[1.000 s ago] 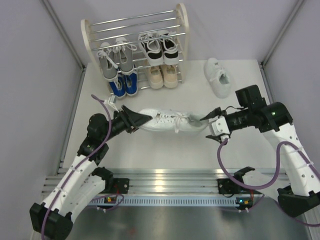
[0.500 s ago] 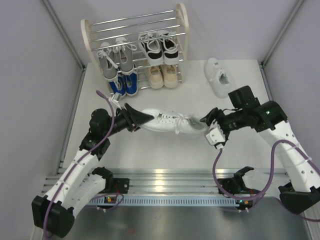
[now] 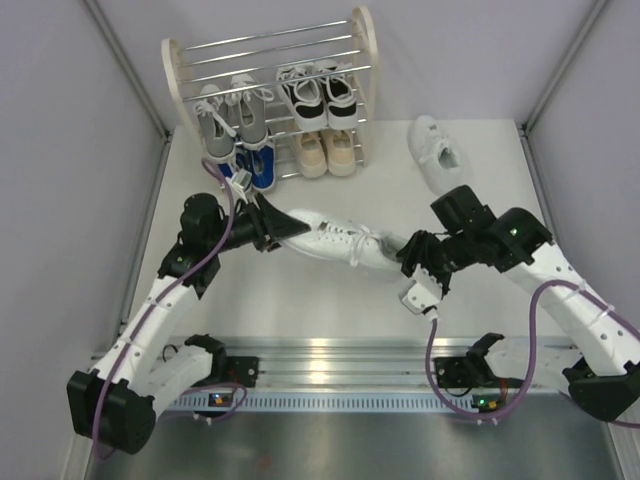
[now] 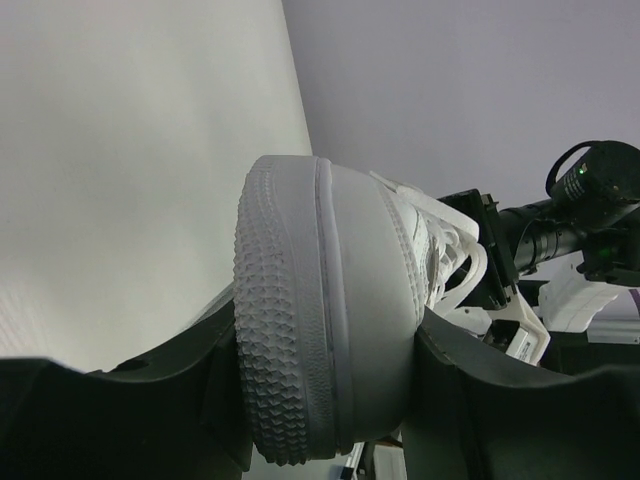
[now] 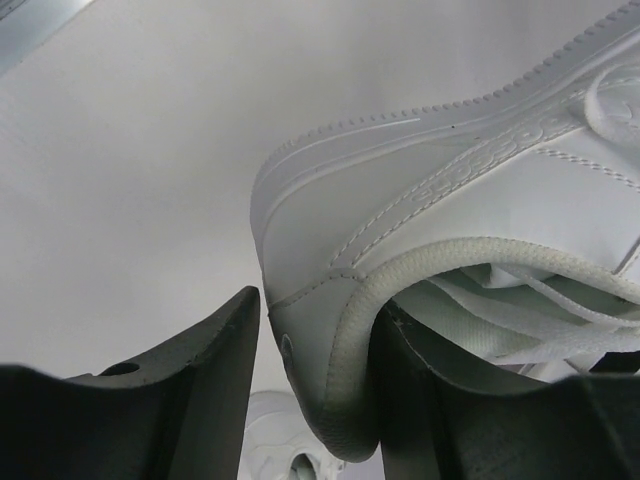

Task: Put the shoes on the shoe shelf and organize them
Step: Pick up the shoe at the center of the board.

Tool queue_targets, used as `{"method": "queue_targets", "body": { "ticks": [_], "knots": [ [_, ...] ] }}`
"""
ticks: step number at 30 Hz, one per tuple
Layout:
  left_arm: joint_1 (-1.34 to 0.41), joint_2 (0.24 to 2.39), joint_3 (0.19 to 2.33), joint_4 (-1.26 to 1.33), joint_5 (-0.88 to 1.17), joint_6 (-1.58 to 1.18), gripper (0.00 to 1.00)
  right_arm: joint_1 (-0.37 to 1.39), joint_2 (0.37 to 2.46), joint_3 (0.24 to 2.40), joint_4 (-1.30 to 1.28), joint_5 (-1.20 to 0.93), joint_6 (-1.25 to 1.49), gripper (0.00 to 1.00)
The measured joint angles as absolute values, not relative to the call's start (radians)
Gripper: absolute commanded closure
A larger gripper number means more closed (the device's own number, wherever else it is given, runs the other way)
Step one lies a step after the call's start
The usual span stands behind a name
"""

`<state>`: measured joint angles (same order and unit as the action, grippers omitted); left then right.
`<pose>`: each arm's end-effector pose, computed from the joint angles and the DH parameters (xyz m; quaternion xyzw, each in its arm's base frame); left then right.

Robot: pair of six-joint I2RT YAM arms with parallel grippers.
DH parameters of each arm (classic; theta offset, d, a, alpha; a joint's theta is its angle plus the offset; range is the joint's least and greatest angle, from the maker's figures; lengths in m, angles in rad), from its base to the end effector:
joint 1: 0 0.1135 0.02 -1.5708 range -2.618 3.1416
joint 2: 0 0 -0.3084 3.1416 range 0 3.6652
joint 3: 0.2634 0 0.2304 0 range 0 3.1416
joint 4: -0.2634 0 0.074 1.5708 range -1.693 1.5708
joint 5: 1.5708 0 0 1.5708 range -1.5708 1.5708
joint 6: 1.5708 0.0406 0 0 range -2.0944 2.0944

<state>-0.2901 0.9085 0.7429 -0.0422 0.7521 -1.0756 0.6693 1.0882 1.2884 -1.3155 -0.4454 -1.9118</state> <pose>0.1464 -0.0727 0.3578 -0.0627 0.7559 -0.5910 0.2746 0.0924 0.0954 0.3903 -0.9268 0.2149 0.0468 0.3043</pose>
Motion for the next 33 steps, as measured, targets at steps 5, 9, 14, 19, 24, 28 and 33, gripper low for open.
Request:
{"method": "queue_targets", "body": {
  "ticks": [5,9,14,19,24,28,33],
  "knots": [
    [-0.285,0.937,0.752,-0.044,0.783,-1.082,1.00,0.676,1.066,1.281,-1.317,-0.414,-1.927,0.40],
    [-0.274,0.939,0.762,-0.037,0.809,-1.082,1.00,0.672,1.056,1.325,-1.335,-0.462,-1.855,0.28],
    [-0.267,0.931,0.765,-0.038,0.841,-1.086,1.00,0.622,1.030,1.441,-1.331,-0.627,-1.615,0.22],
    [-0.265,0.907,0.765,-0.038,0.846,-1.082,1.00,0.537,0.928,1.380,-1.172,-0.749,-1.178,0.07],
    [-0.264,0.892,0.765,-0.025,0.847,-1.099,1.00,0.448,0.830,1.180,-1.024,-0.853,-0.858,0.01],
    [-0.263,0.891,0.765,-0.011,0.848,-1.113,1.00,0.400,0.799,1.073,-0.904,-0.857,-0.661,0.01],
    [-0.263,0.889,0.765,0.027,0.849,-1.145,1.00,0.381,0.796,1.005,-0.769,-0.838,-0.465,0.00]
  ]
}}
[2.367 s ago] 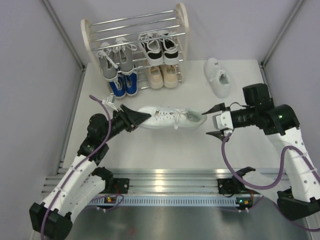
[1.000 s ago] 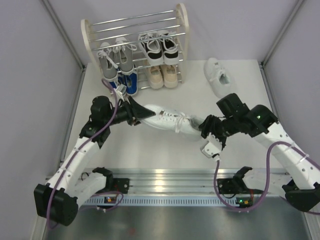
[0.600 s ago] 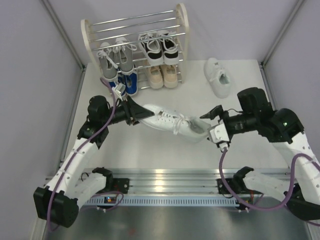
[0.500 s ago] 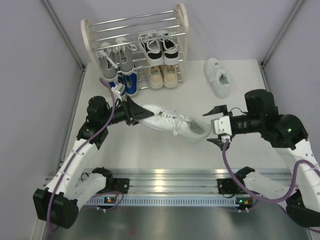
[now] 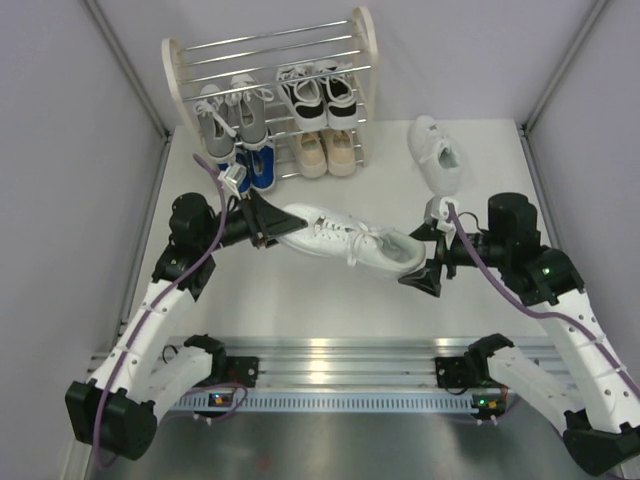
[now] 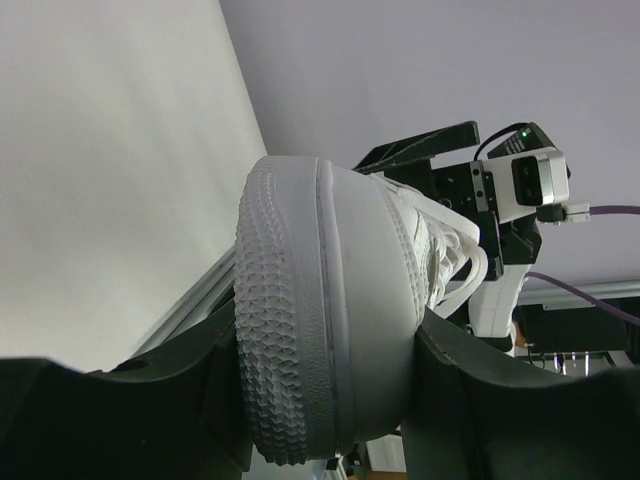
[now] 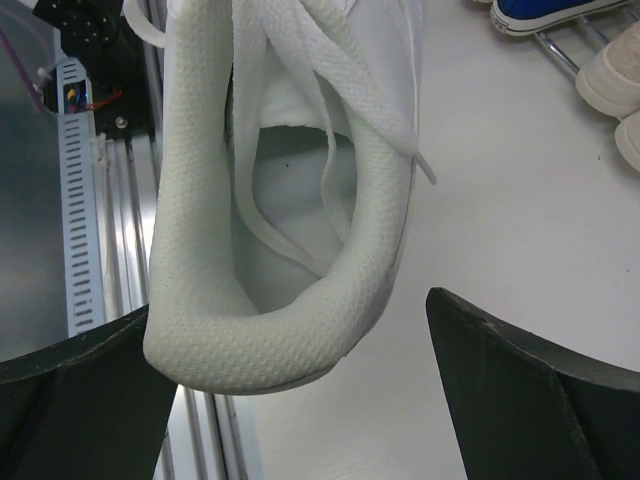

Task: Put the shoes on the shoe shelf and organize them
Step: Pick up the shoe at the center of the board.

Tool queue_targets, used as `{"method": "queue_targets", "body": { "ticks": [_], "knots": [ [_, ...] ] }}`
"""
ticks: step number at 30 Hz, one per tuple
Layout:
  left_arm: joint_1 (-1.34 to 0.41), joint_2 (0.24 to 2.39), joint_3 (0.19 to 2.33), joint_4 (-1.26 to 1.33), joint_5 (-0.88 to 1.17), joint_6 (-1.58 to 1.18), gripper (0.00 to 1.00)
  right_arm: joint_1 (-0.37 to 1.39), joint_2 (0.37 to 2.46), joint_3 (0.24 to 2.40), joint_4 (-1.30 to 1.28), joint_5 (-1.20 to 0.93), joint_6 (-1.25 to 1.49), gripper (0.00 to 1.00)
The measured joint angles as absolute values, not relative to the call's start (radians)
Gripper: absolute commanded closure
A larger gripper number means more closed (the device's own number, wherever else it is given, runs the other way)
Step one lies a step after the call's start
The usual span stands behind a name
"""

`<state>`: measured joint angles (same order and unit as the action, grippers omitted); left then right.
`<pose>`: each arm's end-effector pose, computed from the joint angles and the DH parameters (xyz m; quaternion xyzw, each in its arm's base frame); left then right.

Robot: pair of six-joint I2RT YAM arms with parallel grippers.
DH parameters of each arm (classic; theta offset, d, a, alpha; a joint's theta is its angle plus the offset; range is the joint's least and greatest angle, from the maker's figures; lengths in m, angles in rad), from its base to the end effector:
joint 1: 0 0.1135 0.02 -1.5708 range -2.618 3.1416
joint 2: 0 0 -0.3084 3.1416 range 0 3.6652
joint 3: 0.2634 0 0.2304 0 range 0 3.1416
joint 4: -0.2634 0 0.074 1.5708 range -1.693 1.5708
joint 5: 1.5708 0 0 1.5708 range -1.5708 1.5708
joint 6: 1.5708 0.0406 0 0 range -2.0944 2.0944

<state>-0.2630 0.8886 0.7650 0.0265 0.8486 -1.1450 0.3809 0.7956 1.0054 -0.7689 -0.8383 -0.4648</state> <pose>0.1409 -0.0695 0.3752 -0.0379 0.7284 -0.6288 0.2694 0.0770 0.0633 0.3851 -0.5077 0.6477 0.3371 0.4571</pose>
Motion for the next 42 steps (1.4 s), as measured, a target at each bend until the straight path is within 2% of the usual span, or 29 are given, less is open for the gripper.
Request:
{"method": "queue_targets", "body": {
  "ticks": [9,34,36,38,39,42],
  "knots": [
    [-0.263,0.888,0.765,0.110,0.842,-1.218,1.00,0.381,0.806,1.003,-0.624,-0.914,-0.337,0.01],
    [-0.258,0.904,0.745,0.300,0.764,-1.434,1.00,0.389,0.912,1.056,-0.384,-0.907,-0.317,0.01],
    [-0.258,0.904,0.742,0.310,0.766,-1.444,1.00,0.393,0.924,1.057,-0.380,-0.908,-0.316,0.04],
    [-0.258,0.904,0.741,0.314,0.766,-1.448,1.00,0.400,0.934,1.059,-0.376,-0.913,-0.314,0.14],
    [-0.258,0.904,0.741,0.315,0.766,-1.451,1.00,0.402,0.938,1.062,-0.376,-0.917,-0.314,0.24],
    [-0.258,0.904,0.739,0.321,0.767,-1.461,1.00,0.404,0.942,1.078,-0.376,-0.926,-0.321,0.43]
  ]
}}
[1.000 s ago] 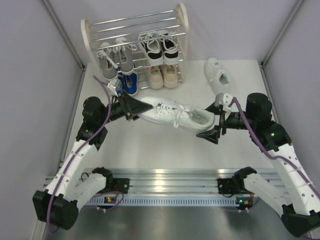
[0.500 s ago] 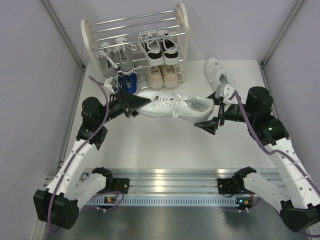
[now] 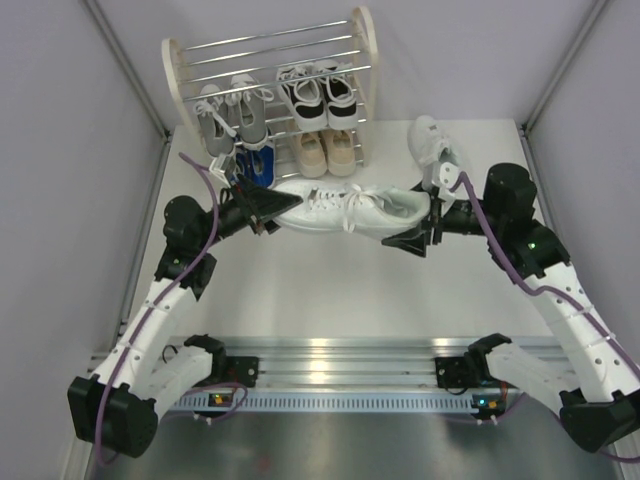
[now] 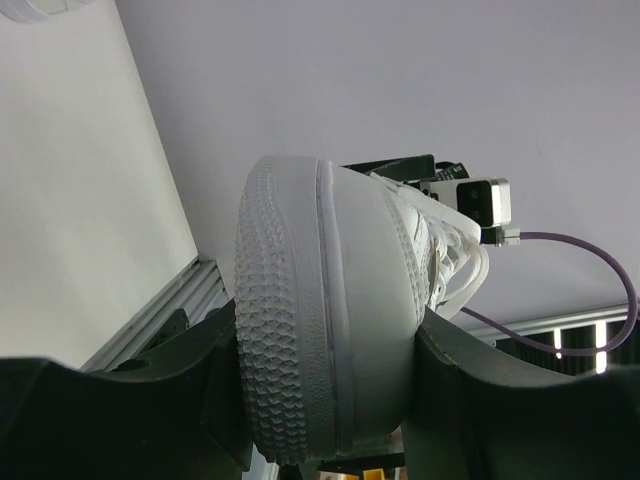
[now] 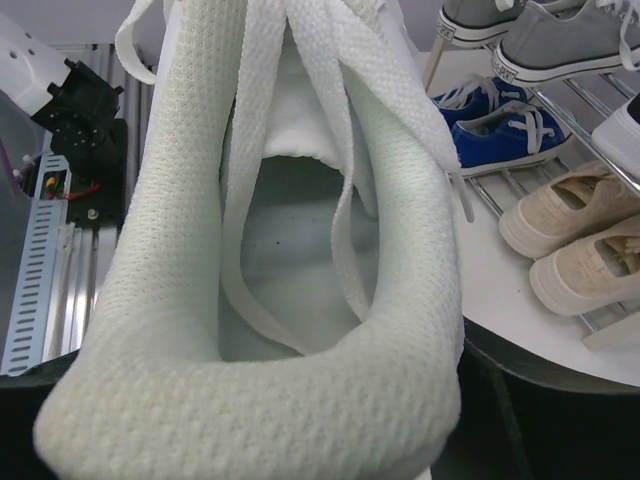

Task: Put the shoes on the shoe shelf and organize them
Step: Pick up the shoe at the center of the board.

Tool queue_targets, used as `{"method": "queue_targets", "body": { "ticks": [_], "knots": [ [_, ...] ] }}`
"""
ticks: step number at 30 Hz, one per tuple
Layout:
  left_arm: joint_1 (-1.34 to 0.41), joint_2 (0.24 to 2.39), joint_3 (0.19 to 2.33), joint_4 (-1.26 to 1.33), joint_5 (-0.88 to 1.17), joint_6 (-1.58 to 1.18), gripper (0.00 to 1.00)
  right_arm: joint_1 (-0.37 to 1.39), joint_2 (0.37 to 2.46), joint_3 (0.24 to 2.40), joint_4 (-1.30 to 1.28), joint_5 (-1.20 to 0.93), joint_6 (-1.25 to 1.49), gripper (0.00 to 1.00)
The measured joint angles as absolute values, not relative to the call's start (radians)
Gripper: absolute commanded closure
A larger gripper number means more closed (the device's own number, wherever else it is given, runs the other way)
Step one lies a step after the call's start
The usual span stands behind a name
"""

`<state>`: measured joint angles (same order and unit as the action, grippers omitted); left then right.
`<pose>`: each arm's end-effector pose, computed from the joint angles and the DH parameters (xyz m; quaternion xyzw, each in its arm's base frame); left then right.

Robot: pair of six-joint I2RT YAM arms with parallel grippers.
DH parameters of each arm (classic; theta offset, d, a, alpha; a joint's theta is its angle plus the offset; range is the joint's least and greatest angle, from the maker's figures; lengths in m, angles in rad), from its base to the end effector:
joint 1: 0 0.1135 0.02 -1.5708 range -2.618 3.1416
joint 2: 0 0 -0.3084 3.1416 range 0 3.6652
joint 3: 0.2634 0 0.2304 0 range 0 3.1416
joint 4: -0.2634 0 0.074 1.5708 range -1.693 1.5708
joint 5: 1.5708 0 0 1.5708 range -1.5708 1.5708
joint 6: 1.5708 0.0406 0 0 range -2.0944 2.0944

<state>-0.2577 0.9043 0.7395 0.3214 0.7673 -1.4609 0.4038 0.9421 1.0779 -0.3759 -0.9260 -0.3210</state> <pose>0.1481 -0.0682 0.3947 -0.1063 0.6577 -0.6927 0.2762 0.1220 0.0874 0.4291 -0.5073 0.5604 0.3739 0.5373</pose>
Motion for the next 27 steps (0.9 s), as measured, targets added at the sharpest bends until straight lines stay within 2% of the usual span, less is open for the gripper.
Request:
{"method": "queue_targets", "body": {
  "ticks": [1,3,4,5,6,7,8,9,11,12,16,18,19,20,24,27],
  "knots": [
    [-0.258,0.904,0.738,0.331,0.767,-1.463,1.00,0.404,0.943,1.083,-0.381,-0.926,-0.326,0.57],
    [-0.258,0.904,0.735,0.342,0.766,-1.466,1.00,0.404,0.943,1.089,-0.387,-0.928,-0.336,0.71],
    [-0.258,0.905,0.733,0.348,0.767,-1.467,1.00,0.404,0.943,1.092,-0.392,-0.929,-0.340,0.84],
    [-0.258,0.905,0.731,0.352,0.767,-1.469,0.99,0.404,0.943,1.095,-0.396,-0.929,-0.343,0.91],
    [-0.260,0.906,0.730,0.357,0.767,-1.470,0.94,0.404,0.942,1.096,-0.402,-0.929,-0.350,0.98],
    [-0.260,0.907,0.728,0.358,0.767,-1.471,0.85,0.404,0.942,1.097,-0.408,-0.929,-0.356,1.00],
    [-0.261,0.907,0.727,0.358,0.767,-1.471,0.76,0.404,0.942,1.098,-0.416,-0.928,-0.361,1.00],
    [-0.262,0.908,0.727,0.358,0.766,-1.472,0.63,0.404,0.943,1.103,-0.424,-0.926,-0.366,1.00],
    [-0.264,0.908,0.727,0.359,0.767,-1.473,0.50,0.404,0.943,1.118,-0.450,-0.920,-0.372,1.00],
    [-0.264,0.908,0.728,0.360,0.769,-1.474,0.38,0.404,0.942,1.126,-0.463,-0.917,-0.375,1.00],
    [-0.249,0.906,0.778,0.318,0.766,-1.453,0.16,0.403,0.939,1.161,-0.517,-0.915,-0.390,1.00],
    [-0.233,0.901,0.820,0.276,0.758,-1.425,0.13,0.403,0.930,1.170,-0.538,-0.921,-0.398,1.00],
    [-0.224,0.893,0.844,0.247,0.753,-1.407,0.07,0.403,0.926,1.176,-0.543,-0.922,-0.400,1.00],
    [-0.219,0.887,0.860,0.227,0.749,-1.389,0.05,0.403,0.923,1.181,-0.546,-0.923,-0.402,1.00],
    [-0.194,0.855,0.927,0.121,0.712,-1.297,0.02,0.403,0.908,1.205,-0.577,-0.921,-0.407,1.00],
    [-0.180,0.836,1.034,-0.052,0.614,-1.151,0.02,0.403,0.911,1.234,-0.626,-0.874,-0.396,1.00]
  ]
}}
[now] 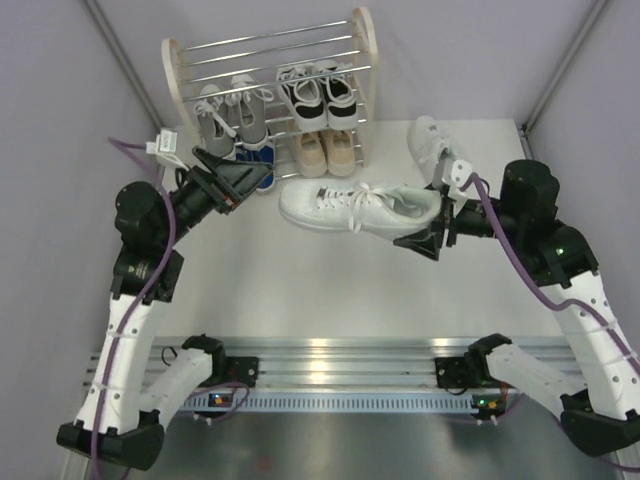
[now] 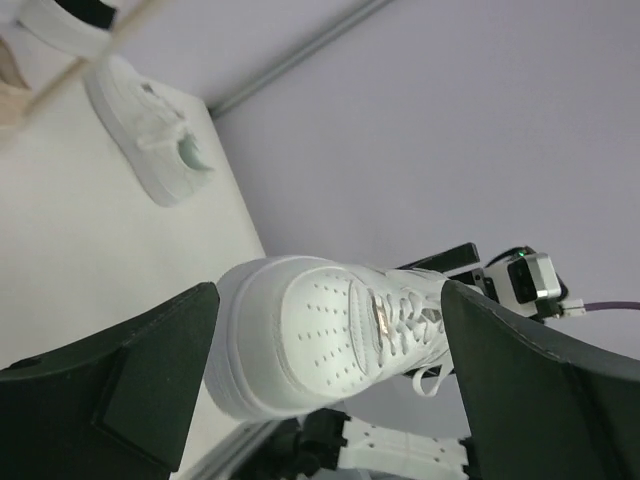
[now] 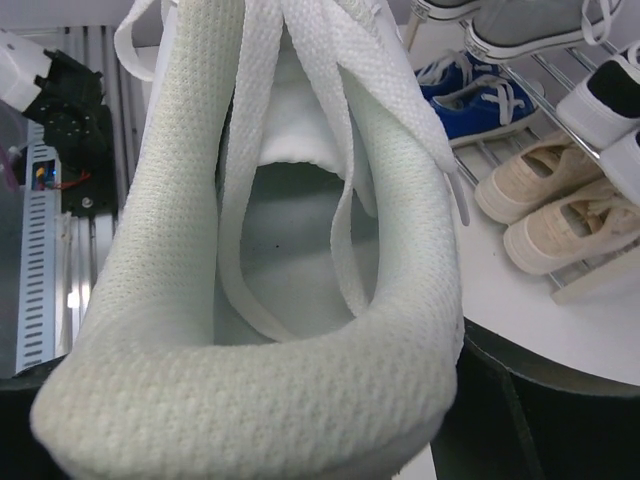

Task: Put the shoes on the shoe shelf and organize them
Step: Pick up the shoe at the center of the board, then place the shoe at the shoe shelf.

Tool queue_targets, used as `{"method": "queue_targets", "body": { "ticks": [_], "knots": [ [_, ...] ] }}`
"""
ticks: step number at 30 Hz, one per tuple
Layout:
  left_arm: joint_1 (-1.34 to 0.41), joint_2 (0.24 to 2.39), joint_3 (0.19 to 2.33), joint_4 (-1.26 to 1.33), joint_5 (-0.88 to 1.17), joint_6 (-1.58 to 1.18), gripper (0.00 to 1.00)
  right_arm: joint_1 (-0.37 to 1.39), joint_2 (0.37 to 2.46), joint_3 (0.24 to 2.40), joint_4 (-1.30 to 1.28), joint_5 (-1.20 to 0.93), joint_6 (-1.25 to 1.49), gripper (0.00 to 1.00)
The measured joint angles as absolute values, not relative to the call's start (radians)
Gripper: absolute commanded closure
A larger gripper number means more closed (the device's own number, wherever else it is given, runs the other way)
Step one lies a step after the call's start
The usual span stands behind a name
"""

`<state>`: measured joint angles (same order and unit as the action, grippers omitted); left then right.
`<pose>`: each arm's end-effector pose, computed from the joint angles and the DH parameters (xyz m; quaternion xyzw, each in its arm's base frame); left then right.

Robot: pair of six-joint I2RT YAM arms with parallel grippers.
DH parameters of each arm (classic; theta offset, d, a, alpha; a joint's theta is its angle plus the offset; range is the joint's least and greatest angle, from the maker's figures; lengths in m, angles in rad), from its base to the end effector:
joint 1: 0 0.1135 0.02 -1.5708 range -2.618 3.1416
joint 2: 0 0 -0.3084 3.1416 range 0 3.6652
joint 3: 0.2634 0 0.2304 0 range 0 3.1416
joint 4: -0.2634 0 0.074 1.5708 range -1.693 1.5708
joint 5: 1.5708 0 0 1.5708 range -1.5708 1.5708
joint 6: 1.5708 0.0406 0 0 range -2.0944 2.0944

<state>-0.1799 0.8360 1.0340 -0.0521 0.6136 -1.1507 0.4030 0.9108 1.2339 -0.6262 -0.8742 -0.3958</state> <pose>0.1194 -0.0455 0.4605 -0.0886 0.6578 -0.6007 0.4457 0.0966 0.0750 0.4548 -0.5148 0.5751 0.3430 0.5353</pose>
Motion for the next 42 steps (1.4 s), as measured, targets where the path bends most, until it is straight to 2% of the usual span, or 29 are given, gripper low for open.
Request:
{"method": "queue_targets", "body": {
  "ticks": [4,8,12,18,24,30,42],
  "knots": [
    [-0.176,0.780,1.182,-0.269,0.419,-0.942,0.02,0.403,0.951,1.304,-0.671,-0.768,-0.363,1.00],
    [-0.176,0.647,1.222,-0.402,0.215,-0.775,0.02,0.403,1.035,1.399,-0.669,-0.686,-0.316,1.00],
    [-0.176,0.505,1.187,-0.458,0.100,-0.696,0.02,0.406,1.169,1.538,-0.655,-0.612,-0.257,1.00],
    [-0.176,0.336,1.022,-0.530,-0.025,-0.664,0.02,0.457,1.432,1.827,-0.605,-0.448,-0.203,1.00],
    [-0.177,0.272,0.956,-0.585,-0.085,-0.661,0.02,0.533,1.712,2.130,-0.532,-0.253,-0.171,1.00],
    [-0.177,0.259,0.933,-0.595,-0.122,-0.654,0.02,0.580,1.928,2.305,-0.439,-0.030,-0.184,1.00],
    [-0.179,0.255,0.872,-0.604,-0.147,-0.655,0.02,0.591,2.079,2.340,-0.319,0.193,-0.198,1.00]
  ]
}}
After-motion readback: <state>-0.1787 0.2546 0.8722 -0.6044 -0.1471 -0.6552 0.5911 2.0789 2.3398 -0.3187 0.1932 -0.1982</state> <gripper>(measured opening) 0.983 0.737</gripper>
